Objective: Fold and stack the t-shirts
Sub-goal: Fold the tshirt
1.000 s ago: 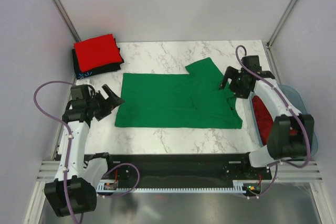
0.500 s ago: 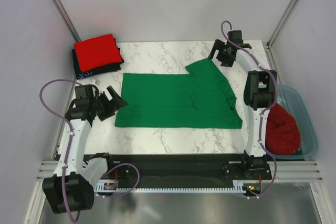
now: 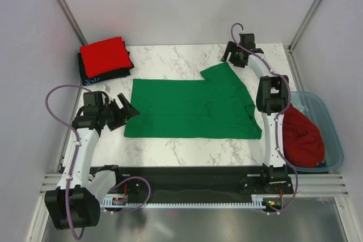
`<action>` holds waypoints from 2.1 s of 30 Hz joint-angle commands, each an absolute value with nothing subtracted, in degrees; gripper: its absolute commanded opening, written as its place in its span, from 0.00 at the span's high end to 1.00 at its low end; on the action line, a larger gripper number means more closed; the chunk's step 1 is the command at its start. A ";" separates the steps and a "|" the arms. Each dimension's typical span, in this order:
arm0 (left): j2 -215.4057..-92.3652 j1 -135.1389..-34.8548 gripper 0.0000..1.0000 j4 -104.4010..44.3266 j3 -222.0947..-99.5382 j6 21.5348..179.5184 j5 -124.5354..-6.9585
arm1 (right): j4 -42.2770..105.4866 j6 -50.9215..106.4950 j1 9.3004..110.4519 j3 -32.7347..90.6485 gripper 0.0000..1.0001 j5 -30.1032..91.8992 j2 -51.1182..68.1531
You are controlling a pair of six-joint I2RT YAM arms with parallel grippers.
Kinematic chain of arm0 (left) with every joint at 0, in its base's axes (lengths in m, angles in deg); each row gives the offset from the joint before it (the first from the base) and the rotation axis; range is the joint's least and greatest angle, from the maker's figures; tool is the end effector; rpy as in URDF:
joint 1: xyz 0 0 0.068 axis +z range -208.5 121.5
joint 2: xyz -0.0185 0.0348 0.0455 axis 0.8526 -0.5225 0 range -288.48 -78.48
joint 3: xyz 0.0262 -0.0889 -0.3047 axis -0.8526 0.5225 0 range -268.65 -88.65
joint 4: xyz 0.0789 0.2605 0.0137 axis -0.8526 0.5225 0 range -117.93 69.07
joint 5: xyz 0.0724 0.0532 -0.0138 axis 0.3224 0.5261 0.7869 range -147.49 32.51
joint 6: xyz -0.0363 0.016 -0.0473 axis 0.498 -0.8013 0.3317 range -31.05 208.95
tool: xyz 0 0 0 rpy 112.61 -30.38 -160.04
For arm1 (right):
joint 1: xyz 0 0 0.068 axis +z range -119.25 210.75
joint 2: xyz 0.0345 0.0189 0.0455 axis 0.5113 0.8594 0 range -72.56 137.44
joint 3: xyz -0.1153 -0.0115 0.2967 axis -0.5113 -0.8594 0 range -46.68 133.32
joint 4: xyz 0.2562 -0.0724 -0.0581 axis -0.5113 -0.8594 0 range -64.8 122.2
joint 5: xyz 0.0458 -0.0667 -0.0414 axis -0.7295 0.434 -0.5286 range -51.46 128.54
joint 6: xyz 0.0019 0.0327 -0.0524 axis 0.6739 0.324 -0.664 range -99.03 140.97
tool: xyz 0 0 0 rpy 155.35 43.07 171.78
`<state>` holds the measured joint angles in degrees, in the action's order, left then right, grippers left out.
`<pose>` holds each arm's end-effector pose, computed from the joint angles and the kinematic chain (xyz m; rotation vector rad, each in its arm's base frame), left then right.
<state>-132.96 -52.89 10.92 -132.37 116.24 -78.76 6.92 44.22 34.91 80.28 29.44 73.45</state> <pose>0.1796 0.0008 0.2881 -0.5311 2.3953 -0.6208 0.6238 0.0527 0.1763 0.3147 2.3505 0.4196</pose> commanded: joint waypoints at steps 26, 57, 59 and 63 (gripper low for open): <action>-170.30 -54.28 0.14 -4.55 -154.46 119.88 -65.92 | 3.28 44.60 40.59 69.70 1.00 32.13 55.59; -205.13 -57.62 0.57 -7.89 -181.28 119.62 -62.14 | 4.25 42.16 48.06 46.14 1.00 34.41 40.47; -205.57 -57.62 0.61 -7.89 -181.63 119.62 -62.58 | 3.99 41.98 47.98 46.14 1.00 34.76 40.46; -205.48 -57.44 0.86 -7.72 -181.99 119.18 -62.93 | 3.46 41.54 48.06 46.14 1.00 35.55 39.76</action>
